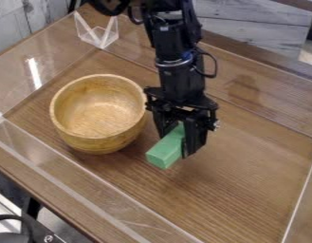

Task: Remove the green block from inside the brown bowl and put it on the table

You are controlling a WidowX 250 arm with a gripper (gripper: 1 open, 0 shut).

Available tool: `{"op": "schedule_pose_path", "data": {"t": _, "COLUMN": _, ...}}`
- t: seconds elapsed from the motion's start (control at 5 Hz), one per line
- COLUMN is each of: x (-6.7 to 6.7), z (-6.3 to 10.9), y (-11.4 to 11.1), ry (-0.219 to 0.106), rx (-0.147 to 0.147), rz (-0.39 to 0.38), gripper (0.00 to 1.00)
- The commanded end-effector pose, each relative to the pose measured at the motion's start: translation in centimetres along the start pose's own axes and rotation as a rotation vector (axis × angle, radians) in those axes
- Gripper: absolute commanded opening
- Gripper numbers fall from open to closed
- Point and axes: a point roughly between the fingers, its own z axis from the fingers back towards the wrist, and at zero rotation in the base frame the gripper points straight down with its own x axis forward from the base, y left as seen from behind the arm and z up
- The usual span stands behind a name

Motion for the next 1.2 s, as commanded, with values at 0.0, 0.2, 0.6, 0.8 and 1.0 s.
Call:
{"op": "schedule_pose_path", "data": {"t": 0.0, "x": 0.59, "z": 0.83, "y": 0.08, "ry": -0.043, "rx": -0.002, "rz": 0.001, "gripper": 0.0}}
{"op": "schedule_pose_path", "data": {"t": 0.2, "x": 0.68, "z": 0.7, "y": 0.21, "ry": -0.044, "rx": -0.006, "rz": 0.004, "gripper": 0.0}}
{"op": "schedule_pose_path", "data": {"t": 0.6, "x": 0.83, "z": 0.53, "y": 0.46, "ry": -0.047, "rx": -0.014, "rz": 0.01, "gripper": 0.0}}
{"op": "schedule_pose_path", "data": {"t": 0.8, "x": 0.89, "z": 0.47, "y": 0.57, "ry": -0.048, "rx": -0.018, "rz": 0.012, "gripper": 0.0}}
{"op": "schedule_pose_path", "data": {"t": 1.0, "x": 0.96, "z": 0.41, "y": 0.68, "ry": -0.049, "rx": -0.023, "rz": 0.015, "gripper": 0.0}}
